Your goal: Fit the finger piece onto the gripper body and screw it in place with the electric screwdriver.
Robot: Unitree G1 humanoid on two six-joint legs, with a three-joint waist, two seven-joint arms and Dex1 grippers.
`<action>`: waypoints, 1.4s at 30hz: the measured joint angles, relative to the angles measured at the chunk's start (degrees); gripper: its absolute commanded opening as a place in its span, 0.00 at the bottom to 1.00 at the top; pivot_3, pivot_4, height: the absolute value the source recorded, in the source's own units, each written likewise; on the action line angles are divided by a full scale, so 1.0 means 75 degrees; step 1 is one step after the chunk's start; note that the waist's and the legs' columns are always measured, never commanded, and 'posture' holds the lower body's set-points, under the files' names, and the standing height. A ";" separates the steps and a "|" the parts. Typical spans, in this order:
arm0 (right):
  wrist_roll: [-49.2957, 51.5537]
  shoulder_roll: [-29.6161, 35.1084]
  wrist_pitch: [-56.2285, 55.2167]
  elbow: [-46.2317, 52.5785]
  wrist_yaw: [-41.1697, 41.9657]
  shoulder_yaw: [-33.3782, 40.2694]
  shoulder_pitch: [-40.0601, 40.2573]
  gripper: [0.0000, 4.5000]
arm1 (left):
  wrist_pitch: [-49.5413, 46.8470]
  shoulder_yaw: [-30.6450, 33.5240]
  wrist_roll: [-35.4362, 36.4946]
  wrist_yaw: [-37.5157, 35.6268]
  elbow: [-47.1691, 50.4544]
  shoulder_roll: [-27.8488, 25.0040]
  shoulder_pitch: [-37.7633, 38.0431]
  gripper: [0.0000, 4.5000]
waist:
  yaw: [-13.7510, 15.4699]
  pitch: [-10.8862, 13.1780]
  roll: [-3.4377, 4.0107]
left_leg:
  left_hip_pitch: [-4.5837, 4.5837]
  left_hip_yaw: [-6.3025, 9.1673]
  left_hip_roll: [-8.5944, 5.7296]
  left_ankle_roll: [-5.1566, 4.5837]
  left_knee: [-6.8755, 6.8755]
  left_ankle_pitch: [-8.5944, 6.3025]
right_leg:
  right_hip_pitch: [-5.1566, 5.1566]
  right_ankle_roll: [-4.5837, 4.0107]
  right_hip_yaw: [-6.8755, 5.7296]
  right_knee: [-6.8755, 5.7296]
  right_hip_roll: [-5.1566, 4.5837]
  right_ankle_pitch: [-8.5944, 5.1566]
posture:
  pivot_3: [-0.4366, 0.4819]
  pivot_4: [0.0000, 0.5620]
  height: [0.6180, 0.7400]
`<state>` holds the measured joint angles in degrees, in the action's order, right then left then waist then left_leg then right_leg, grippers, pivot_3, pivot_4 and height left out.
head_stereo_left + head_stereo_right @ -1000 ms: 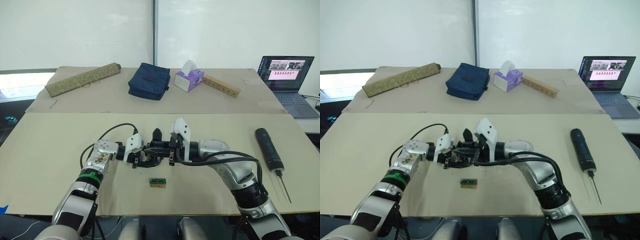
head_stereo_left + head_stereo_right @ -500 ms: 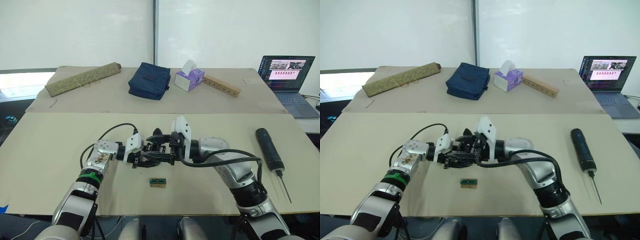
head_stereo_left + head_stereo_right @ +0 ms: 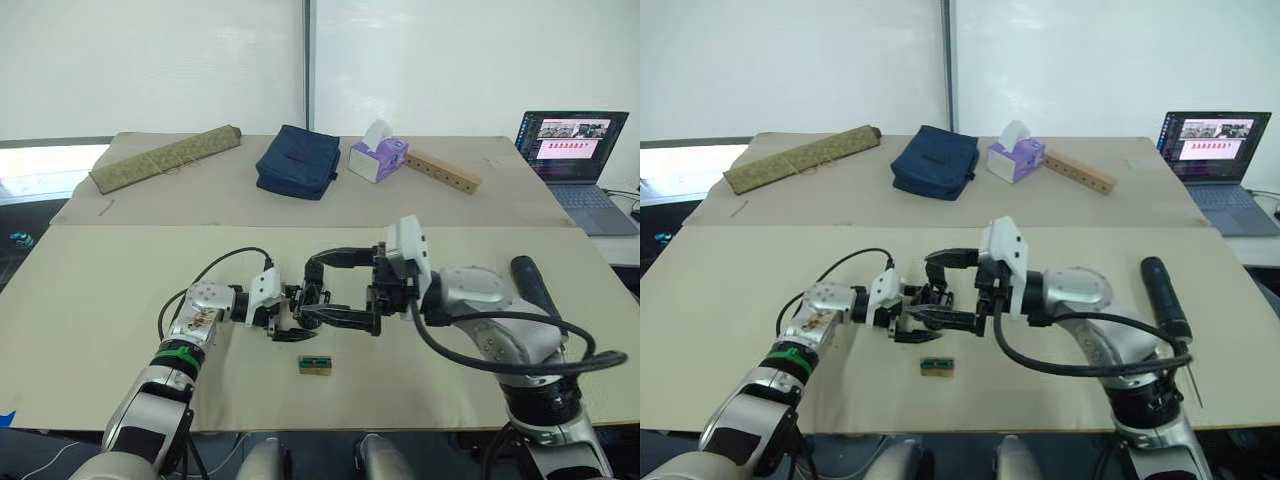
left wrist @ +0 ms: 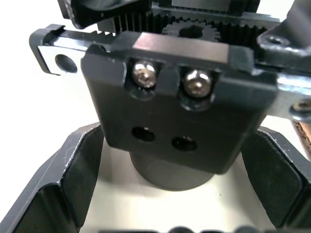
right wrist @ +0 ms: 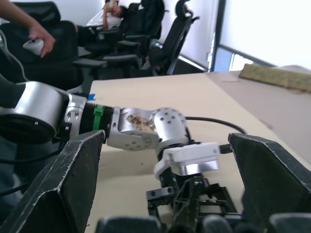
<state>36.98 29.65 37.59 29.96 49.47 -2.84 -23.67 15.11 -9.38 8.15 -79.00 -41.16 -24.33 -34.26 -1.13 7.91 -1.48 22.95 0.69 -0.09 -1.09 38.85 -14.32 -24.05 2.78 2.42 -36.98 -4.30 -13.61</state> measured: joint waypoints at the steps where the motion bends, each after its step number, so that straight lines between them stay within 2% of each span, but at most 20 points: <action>1: 0.0083 0.0211 0.0086 0.0144 -0.0108 0.0354 0.0227 1.00 | -0.0002 0.0106 0.0095 -0.0066 0.0071 -0.0207 0.0137 0.99 | -0.0025 0.0000 0.0000 | -0.0002 -0.0002 0.0005 -0.0001 -0.0004 0.0000 | -0.0003 -0.0001 0.0003 0.0000 -0.0001 0.0000 | 0.48 0.27 1.00; 5: 0.0510 0.0794 0.0437 0.0867 -0.0799 0.1850 0.1421 1.00 | -0.0242 0.0652 0.0569 -0.0362 0.0456 -0.0921 0.0770 0.99 | -0.0034 0.0003 0.0003 | -0.0004 0.0000 0.0017 -0.0001 -0.0011 -0.0001 | -0.0004 -0.0010 0.0003 -0.0003 -0.0004 -0.0006 | 0.48 0.27 1.00; 10: 0.0533 0.0890 0.0291 0.1655 -0.1443 0.3956 0.3599 1.00 | -0.1245 0.1334 0.1526 -0.0817 0.1562 -0.1578 0.1475 0.99 | 0.0116 0.0008 -0.0001 | 0.0019 0.0003 0.0008 -0.0001 0.0003 -0.0001 | -0.0002 0.0001 -0.0002 0.0007 -0.0017 -0.0012 | 0.48 0.27 1.00; 13: 0.0151 0.0332 -0.0319 0.1757 -0.1489 0.5236 0.5353 1.00 | -0.1680 0.1823 0.2219 -0.0978 0.2486 -0.1828 0.1612 0.99 | 0.0251 0.0008 -0.0003 | 0.0031 0.0007 0.0002 0.0000 0.0006 -0.0001 | 0.0004 0.0007 -0.0004 0.0023 -0.0021 -0.0013 | 0.48 0.27 1.00; 16: -0.0421 -0.0431 -0.1280 0.1609 -0.1388 0.5914 0.6866 1.00 | -0.2330 0.2178 0.2753 -0.0862 0.3078 -0.1945 0.1581 0.99 | 0.0233 0.0007 0.0003 | 0.0020 -0.0009 0.0007 -0.0001 0.0005 -0.0001 | 0.0013 0.0011 0.0010 0.0026 -0.0018 -0.0014 | 0.48 0.27 1.00; 19: -0.0956 -0.1559 -0.2397 0.1216 -0.1278 0.6179 0.8248 1.00 | -0.2569 0.2335 0.3039 -0.0752 0.3757 -0.1950 0.1585 0.99 | 0.0212 0.0009 0.0007 | 0.0010 -0.0014 0.0018 0.0000 -0.0004 -0.0002 | 0.0014 0.0007 0.0010 0.0027 -0.0012 -0.0019 | 0.48 0.27 1.00; 22: -0.1378 -0.2149 -0.3319 0.0854 -0.1132 0.6122 0.8974 1.00 | -0.3022 0.2334 0.3328 -0.0567 0.4643 -0.1960 0.1608 0.99 | 0.0077 0.0010 0.0015 | -0.0006 -0.0048 0.0039 0.0001 -0.0008 -0.0003 | 0.0019 -0.0001 0.0026 0.0027 -0.0012 -0.0026 | 0.48 0.27 1.00; 26: -0.1245 -0.2295 -0.3522 0.0557 -0.1434 0.6115 0.8861 1.00 | -0.3759 0.2337 0.3828 -0.0217 0.5753 -0.1965 0.1711 0.99 | -0.0069 0.0011 0.0017 | -0.0020 -0.0069 0.0061 0.0001 -0.0014 -0.0004 | 0.0021 -0.0012 0.0035 0.0027 -0.0003 -0.0029 | 0.48 0.27 1.00; 29: -0.0558 -0.1765 -0.2664 0.0611 -0.2132 0.6121 0.8161 1.00 | -0.4288 0.2426 0.4163 0.0313 0.6090 -0.1930 0.1599 0.99 | -0.0075 0.0012 0.0019 | -0.0025 -0.0069 0.0061 0.0001 -0.0015 -0.0004 | 0.0023 -0.0018 0.0037 0.0023 0.0002 -0.0027 | 0.48 0.27 1.00; 34: 0.0051 0.0124 -0.0630 0.0068 -0.3300 0.6152 0.6454 1.00 | -0.4695 0.2343 0.4325 0.0770 0.6556 -0.1848 0.1368 0.99 | 0.0015 0.0014 0.0017 | -0.0028 -0.0070 0.0007 0.0000 -0.0013 -0.0004 | 0.0032 -0.0011 0.0050 0.0026 -0.0002 -0.0026 | 0.48 0.27 1.00; 36: 0.0032 0.1069 0.0142 -0.0735 -0.3373 0.6007 0.5773 1.00 | -0.4728 0.2218 0.4325 0.0785 0.6668 -0.1811 0.1353 0.99 | 0.0056 0.0016 0.0016 | -0.0031 -0.0081 -0.0002 -0.0001 -0.0014 -0.0004 | 0.0048 -0.0003 0.0047 0.0034 -0.0003 -0.0031 | 0.48 0.27 1.00; 42: -0.0520 0.2418 0.0712 -0.2842 -0.3036 0.4967 0.4472 1.00 | -0.4658 0.2092 0.4300 0.0849 0.6661 -0.1644 0.1195 0.99 | 0.0101 0.0018 0.0017 | -0.0040 -0.0091 -0.0006 -0.0005 -0.0011 -0.0005 | 0.0087 0.0000 0.0022 0.0055 -0.0002 -0.0033 | 0.48 0.27 1.00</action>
<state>33.08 47.78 42.93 8.65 26.69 34.41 9.87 -19.82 6.32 40.40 -72.63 8.80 -36.66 -25.30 -0.37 8.05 -1.35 22.65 0.01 -0.14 -1.13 38.76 -14.36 -23.40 2.78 2.59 -36.57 -4.31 -13.86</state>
